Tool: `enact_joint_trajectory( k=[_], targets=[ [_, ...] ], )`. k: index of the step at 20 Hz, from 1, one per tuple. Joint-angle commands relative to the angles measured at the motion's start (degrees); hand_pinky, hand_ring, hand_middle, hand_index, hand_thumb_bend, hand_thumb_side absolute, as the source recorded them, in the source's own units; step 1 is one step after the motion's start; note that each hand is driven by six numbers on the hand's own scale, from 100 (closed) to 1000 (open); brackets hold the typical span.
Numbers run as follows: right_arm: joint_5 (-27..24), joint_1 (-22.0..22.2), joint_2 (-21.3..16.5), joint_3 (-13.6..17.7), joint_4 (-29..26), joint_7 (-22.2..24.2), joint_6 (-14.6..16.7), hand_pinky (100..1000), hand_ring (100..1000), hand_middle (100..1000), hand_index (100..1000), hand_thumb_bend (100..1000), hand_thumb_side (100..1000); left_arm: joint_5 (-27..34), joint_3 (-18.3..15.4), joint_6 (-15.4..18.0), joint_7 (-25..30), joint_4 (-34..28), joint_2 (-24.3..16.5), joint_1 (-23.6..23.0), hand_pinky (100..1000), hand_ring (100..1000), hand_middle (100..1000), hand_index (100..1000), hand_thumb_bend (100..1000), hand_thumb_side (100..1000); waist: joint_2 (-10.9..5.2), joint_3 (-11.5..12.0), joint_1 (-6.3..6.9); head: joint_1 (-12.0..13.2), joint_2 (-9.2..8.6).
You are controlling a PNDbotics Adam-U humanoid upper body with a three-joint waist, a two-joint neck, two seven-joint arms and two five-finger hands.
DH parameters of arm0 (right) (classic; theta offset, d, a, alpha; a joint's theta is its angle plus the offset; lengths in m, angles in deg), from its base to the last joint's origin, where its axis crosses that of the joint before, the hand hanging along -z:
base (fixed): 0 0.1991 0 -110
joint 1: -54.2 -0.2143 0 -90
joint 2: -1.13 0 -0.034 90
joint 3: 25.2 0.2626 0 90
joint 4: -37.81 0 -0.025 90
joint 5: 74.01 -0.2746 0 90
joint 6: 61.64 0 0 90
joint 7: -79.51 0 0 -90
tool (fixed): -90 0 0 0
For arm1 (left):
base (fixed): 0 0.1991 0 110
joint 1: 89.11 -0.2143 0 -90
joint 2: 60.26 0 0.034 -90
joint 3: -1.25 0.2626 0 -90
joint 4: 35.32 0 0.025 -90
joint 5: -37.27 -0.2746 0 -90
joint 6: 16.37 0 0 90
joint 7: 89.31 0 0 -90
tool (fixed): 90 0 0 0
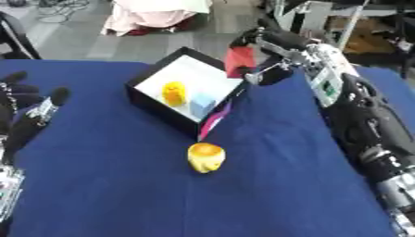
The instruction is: Pick up objects on the table and place them in the box.
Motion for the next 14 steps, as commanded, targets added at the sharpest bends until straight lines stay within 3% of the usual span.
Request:
enact_joint_trajectory(
  k=[1,5,9,11,14],
  targets=[
    [4.3,-2.1,1.8,1.3,2.9,-4.7,-0.9,875,809,499,854,100,179,-0.1,0.6,0.3,0.8,-1.2,0.3,1.3,778,608,579,825,919,579,0.5,0.4,0.94,-1.3,-0.11],
    [10.5,-2.3,5.2,2.0,6.8,-10.6,-2.7,875,816,577,884,100,176,-0.5,0.8,0.5,1.1,-1.5,1.1,1.8,783,608,580,825,919,580,0.81,1.5,1.09,-2.4,-0.11],
    [15.2,-1.6,8.2,2.2,10.3,-14.9,-4.7,883,844,720,916,100,183,-0.7,0.9,0.7,1.3,-1.7,1.4,2.0,786,608,580,825,918,581,0.88,1.9,1.03,-2.8,-0.11],
    [17.1,-1.3,8.8,1.8,11.0,-15.1,-4.5,914,884,844,957,100,498,-0.8,1.0,0.8,1.3,-1.7,1.5,2.0,787,608,580,826,918,581,0.85,2.0,0.96,-2.9,-0.11],
    [19.1,-1.2,8.9,1.0,9.6,-15.2,-3.9,939,911,931,981,100,629,-0.9,0.9,0.8,1.3,-1.8,1.5,1.9,789,608,580,826,919,581,0.76,1.9,0.88,-2.8,-0.11]
  ],
)
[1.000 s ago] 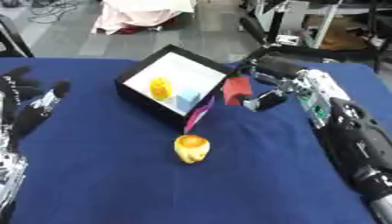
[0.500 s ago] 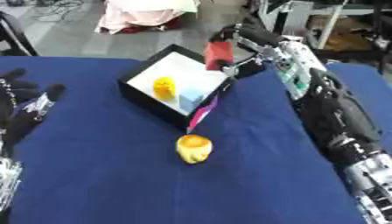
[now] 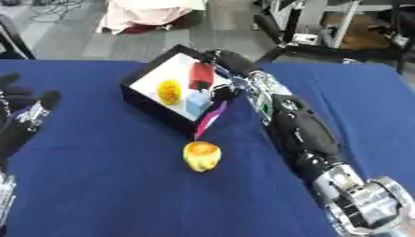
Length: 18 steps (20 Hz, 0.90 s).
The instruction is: Pick up objects on the table and place them in the box.
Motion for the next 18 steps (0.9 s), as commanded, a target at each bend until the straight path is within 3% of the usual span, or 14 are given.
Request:
enact_joint_trajectory(
  k=[1,4,7,8,9,11,12,18],
  targets=[
    [1.9,-1.1,-0.6,-0.6,-2.0,-0.4,0.6,942,915,942,983,100,644,-0.4,0.0,0.2,0.1,-1.4,-0.3,1.0,789,608,580,826,919,581,0.18,-0.1,0.61,0.0,-0.11],
    [1.7,-1.1,-1.1,-1.2,-3.6,0.7,1.1,958,938,991,997,100,666,-0.3,0.0,0.1,0.0,-1.3,-0.4,0.9,789,608,580,826,920,580,0.07,-0.3,0.58,0.1,-0.11],
    [-0.5,-0.7,-2.1,-2.0,-6.4,2.4,2.3,946,926,972,990,100,601,-0.3,-0.2,0.0,0.0,-1.4,-0.6,0.8,790,607,580,827,922,580,0.01,-0.6,0.62,0.3,-0.11],
    [-2.5,-0.2,-2.7,-2.6,-8.0,3.4,2.7,939,917,957,986,100,528,-0.3,-0.3,0.0,-0.1,-1.4,-0.7,0.7,790,607,579,827,922,580,-0.05,-0.9,0.57,0.4,-0.11],
    [-4.9,0.4,-3.7,-3.4,-10.1,4.9,3.2,936,915,952,986,100,509,-0.4,-0.4,-0.1,-0.3,-1.3,-0.8,0.5,790,608,579,827,923,580,-0.15,-1.1,0.45,0.5,-0.11],
    [-10.5,2.1,-6.0,-5.7,-15.8,9.5,3.4,930,907,916,984,100,253,-0.4,-0.7,-0.2,-0.5,-1.2,-1.2,0.2,790,608,580,828,923,581,-0.35,-1.6,0.13,1.0,-0.11],
    [-13.5,3.1,-7.4,-6.8,-19.3,12.4,2.9,929,905,905,981,100,204,-0.4,-0.8,-0.2,-0.5,-1.1,-1.4,0.0,790,608,579,827,924,581,-0.44,-1.9,-0.02,1.2,-0.11],
    [-27.7,11.4,-15.7,-12.3,-40.6,27.2,-2.7,918,885,835,948,100,225,-0.6,-1.5,-0.5,-0.9,-0.9,-2.2,-0.5,791,606,580,829,923,582,-0.83,-3.0,-0.61,1.8,-0.11]
  ],
)
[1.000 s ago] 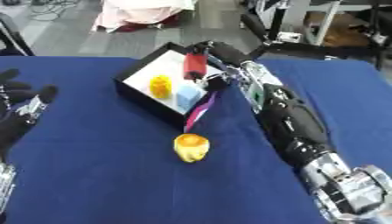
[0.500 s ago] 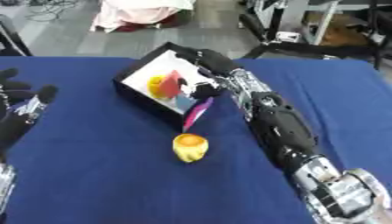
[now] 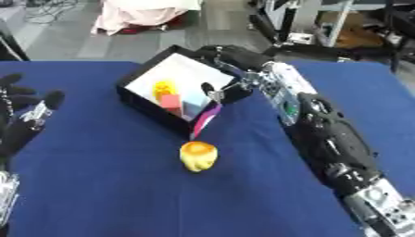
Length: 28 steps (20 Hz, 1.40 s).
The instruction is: Pick up objects on the table and place them in the box.
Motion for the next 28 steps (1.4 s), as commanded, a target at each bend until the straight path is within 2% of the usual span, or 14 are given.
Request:
enact_joint_trajectory(
  k=[1,4,6,13,20,21,24,28],
  targets=[
    [-6.1,2.0,-4.7,-2.6,-10.0,7.5,-2.5,917,885,833,947,100,255,-0.3,-0.6,-0.1,-0.3,-0.7,-1.3,0.3,792,607,580,830,921,583,-0.89,-0.2,-0.63,0.1,-0.11],
    [-8.4,4.8,-5.4,-5.0,-14.0,14.4,-3.2,917,880,811,932,100,397,-0.2,-0.7,-0.2,-0.2,-0.5,-1.5,0.2,793,607,581,831,924,583,-1.13,-0.4,-0.69,0.0,-0.11],
    [-7.9,6.6,-4.6,-6.2,-14.2,17.2,-3.5,913,873,785,922,100,479,-0.2,-0.7,-0.3,-0.1,-0.4,-1.5,0.2,793,608,582,832,922,584,-1.29,-0.5,-0.65,-0.2,-0.11],
    [-3.1,9.6,-0.9,-8.6,-11.8,18.5,-2.9,910,869,772,910,100,559,-0.3,-0.6,-0.3,0.4,-0.4,-1.5,0.1,793,609,583,834,922,584,-1.69,-0.6,-0.65,-0.8,-0.11],
    [1.7,9.8,1.5,-9.7,-8.2,18.1,-1.0,914,872,777,913,100,582,-0.5,-0.5,-0.3,0.6,-0.6,-1.4,0.2,793,609,583,834,923,584,-1.64,-0.6,-0.58,-1.1,-0.11],
    [2.8,9.9,1.7,-9.7,-7.8,17.8,-0.7,918,873,781,915,100,551,-0.5,-0.5,-0.3,0.6,-0.6,-1.4,0.2,793,609,583,834,923,584,-1.62,-0.6,-0.57,-1.1,-0.11],
    [6.1,10.1,1.8,-9.7,-6.7,16.5,0.2,919,870,783,916,100,545,-0.5,-0.5,-0.4,0.6,-0.6,-1.4,0.2,793,609,583,834,923,584,-1.57,-0.7,-0.55,-1.1,-0.11],
    [9.8,10.3,1.8,-9.4,-5.1,14.6,0.7,922,864,786,914,100,494,-0.5,-0.5,-0.4,0.7,-0.7,-1.4,0.2,793,609,584,834,922,584,-1.54,-0.8,-0.51,-1.1,-0.11]
  ],
)
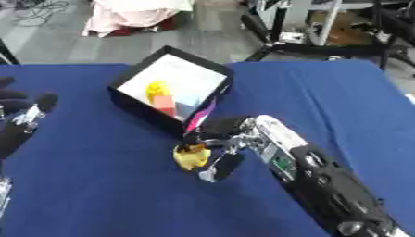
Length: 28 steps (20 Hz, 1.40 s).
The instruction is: Pick up objects on the table and place them in the box.
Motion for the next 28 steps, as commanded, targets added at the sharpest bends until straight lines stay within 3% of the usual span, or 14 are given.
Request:
enact_joint_trajectory(
  k=[1,5,11,18,20,21,22,28],
  targets=[
    [3.3,-0.4,-0.5,0.6,1.2,-1.5,0.4,920,860,785,912,100,491,-0.3,-0.2,0.0,0.1,-1.0,-0.8,0.5,793,609,584,835,922,584,-1.42,-0.1,-0.46,-0.1,-0.11],
    [6.4,-0.4,-0.1,1.1,3.4,-4.0,0.7,892,799,728,880,100,343,-0.3,-0.2,-0.1,0.1,-1.0,-0.8,0.6,793,609,584,835,921,585,-1.44,-0.1,-0.4,-0.1,-0.11],
    [11.3,-0.6,1.0,2.2,6.5,-12.7,0.2,823,621,501,703,100,371,-0.3,-0.3,-0.1,0.0,-1.1,-0.7,0.6,793,609,584,835,921,586,-1.47,-0.1,-0.31,-0.3,-0.11],
    [14.9,-0.6,0.8,2.9,7.0,-27.2,-1.0,790,551,305,489,100,331,-0.3,-0.4,-0.1,0.0,-1.1,-0.7,0.6,793,609,583,835,921,586,-1.48,-0.1,-0.33,-0.3,-0.11],
    [14.4,-0.8,0.3,3.0,6.0,-30.4,-1.3,778,535,275,456,100,303,-0.3,-0.4,-0.1,-0.1,-1.1,-0.7,0.6,793,609,583,835,920,586,-1.48,-0.1,-0.32,-0.2,-0.11],
    [13.9,-0.9,-0.1,3.1,5.4,-31.5,-1.4,775,532,269,449,100,359,-0.3,-0.4,-0.1,-0.1,-1.1,-0.7,0.6,793,609,583,835,920,586,-1.48,-0.1,-0.33,-0.2,-0.11],
    [13.1,-1.0,-0.6,3.2,4.6,-32.4,-1.6,774,531,265,447,100,282,-0.4,-0.4,-0.1,-0.1,-1.1,-0.7,0.6,793,609,583,835,920,586,-1.5,-0.1,-0.34,-0.3,-0.11],
    [2.7,-3.5,-5.5,4.3,-2.9,-30.8,-4.2,764,525,253,435,100,219,-0.4,-0.5,0.0,-0.1,-1.1,-0.8,0.5,793,609,583,835,920,586,-1.6,-0.1,-0.48,0.0,-0.11]
  ],
)
